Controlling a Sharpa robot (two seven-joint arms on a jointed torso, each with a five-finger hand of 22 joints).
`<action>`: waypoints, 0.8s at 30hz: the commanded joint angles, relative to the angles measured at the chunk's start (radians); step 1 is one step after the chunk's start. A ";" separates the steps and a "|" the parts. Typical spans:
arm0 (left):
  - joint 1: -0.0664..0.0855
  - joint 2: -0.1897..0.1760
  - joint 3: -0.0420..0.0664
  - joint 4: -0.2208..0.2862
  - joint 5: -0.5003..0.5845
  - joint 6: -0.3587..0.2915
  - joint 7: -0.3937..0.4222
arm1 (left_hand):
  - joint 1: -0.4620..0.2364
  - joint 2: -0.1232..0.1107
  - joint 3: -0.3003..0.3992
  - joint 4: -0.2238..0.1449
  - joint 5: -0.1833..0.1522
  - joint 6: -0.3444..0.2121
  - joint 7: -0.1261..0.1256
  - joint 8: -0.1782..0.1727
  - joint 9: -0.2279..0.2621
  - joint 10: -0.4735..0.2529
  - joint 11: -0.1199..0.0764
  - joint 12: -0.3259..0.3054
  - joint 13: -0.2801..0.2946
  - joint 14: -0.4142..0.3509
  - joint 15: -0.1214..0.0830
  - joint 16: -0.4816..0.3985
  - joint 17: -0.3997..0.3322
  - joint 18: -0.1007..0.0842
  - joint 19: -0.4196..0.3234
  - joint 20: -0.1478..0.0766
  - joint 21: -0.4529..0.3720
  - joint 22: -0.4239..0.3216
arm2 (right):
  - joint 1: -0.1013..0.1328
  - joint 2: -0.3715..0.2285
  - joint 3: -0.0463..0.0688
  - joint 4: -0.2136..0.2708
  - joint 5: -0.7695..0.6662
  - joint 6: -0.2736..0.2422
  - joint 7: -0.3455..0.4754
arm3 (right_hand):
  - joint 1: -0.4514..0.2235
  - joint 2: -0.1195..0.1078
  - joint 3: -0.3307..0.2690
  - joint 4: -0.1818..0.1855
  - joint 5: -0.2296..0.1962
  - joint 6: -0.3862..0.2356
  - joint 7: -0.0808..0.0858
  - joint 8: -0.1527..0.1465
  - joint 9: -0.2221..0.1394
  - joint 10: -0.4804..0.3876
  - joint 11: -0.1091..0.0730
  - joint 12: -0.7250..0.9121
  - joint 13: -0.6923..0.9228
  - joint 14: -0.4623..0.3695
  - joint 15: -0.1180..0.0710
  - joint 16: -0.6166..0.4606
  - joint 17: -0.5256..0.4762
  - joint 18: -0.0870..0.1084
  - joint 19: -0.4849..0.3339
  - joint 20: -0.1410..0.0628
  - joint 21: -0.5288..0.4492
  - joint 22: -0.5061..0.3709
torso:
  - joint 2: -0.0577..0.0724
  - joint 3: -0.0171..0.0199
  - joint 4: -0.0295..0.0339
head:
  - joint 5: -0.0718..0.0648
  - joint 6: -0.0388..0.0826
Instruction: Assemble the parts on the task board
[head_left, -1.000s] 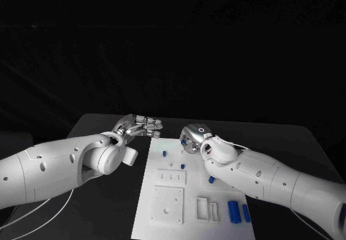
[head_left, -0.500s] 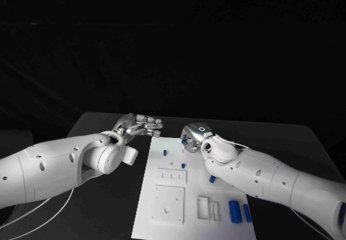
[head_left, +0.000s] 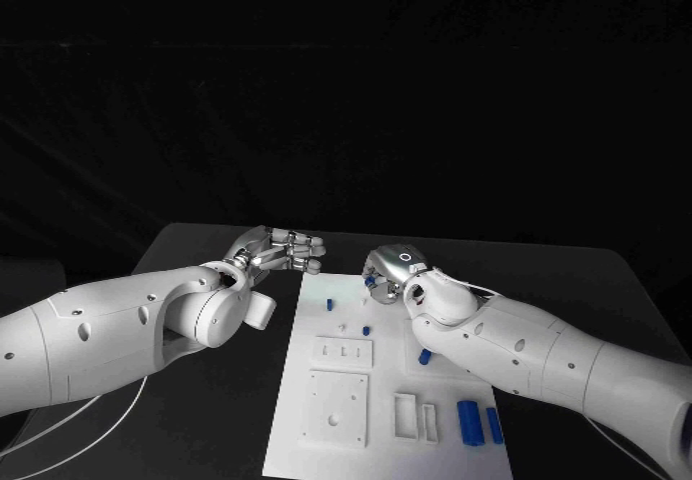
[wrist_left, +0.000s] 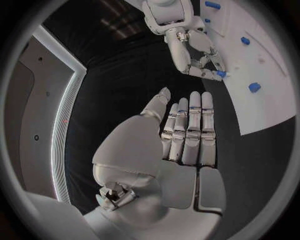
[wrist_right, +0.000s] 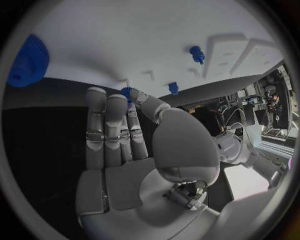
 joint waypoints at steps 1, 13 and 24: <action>0.002 0.000 0.001 0.001 -0.004 0.012 0.006 | -0.009 -0.005 0.002 0.006 -0.006 -0.006 -0.001 -0.004 0.001 -0.007 0.002 -0.002 -0.001 -0.009 0.001 -0.005 -0.001 0.005 0.006 0.002 -0.004 -0.001 | -0.007 -0.006 -0.004 0.006 -0.012 0.044 -0.014 | 0.009 0.002 0.004 -0.003 0.003 0.006 0.000 0.003 0.001 0.023 -0.014 0.005 0.000 0.002 -0.007 0.001 -0.001 0.011 0.006 0.000 -0.005 0.001 | 0.002 -0.0006 -0.0008 | 0.000 0.000; 0.002 -0.002 0.001 -0.001 -0.004 0.012 0.006 | -0.009 -0.005 0.002 0.006 -0.006 -0.006 -0.001 -0.004 0.001 -0.007 0.002 -0.002 -0.001 -0.009 0.001 -0.005 -0.001 0.005 0.006 0.002 -0.004 -0.001 | -0.011 -0.021 -0.004 0.031 -0.017 0.038 -0.021 | 0.006 0.001 0.005 -0.005 0.006 0.007 0.000 0.003 0.001 0.024 -0.014 0.005 0.000 0.002 -0.008 0.001 -0.001 0.011 0.011 -0.001 -0.018 0.015 | 0.003 -0.0013 -0.0001 | 0.002 0.001; 0.002 -0.001 0.001 -0.003 -0.004 0.014 0.006 | -0.009 -0.005 0.002 0.006 -0.006 -0.006 -0.001 -0.004 0.001 -0.007 0.002 -0.002 -0.001 -0.009 0.001 -0.005 -0.001 0.005 0.006 0.002 -0.004 -0.001 | -0.013 -0.019 -0.004 0.036 -0.018 0.031 -0.022 | 0.006 0.001 0.006 -0.005 0.006 0.007 0.000 0.003 0.001 0.024 -0.014 0.005 0.000 0.002 -0.008 0.001 -0.001 0.011 0.011 -0.001 -0.018 0.016 | 0.005 -0.0020 0.0001 | 0.002 0.003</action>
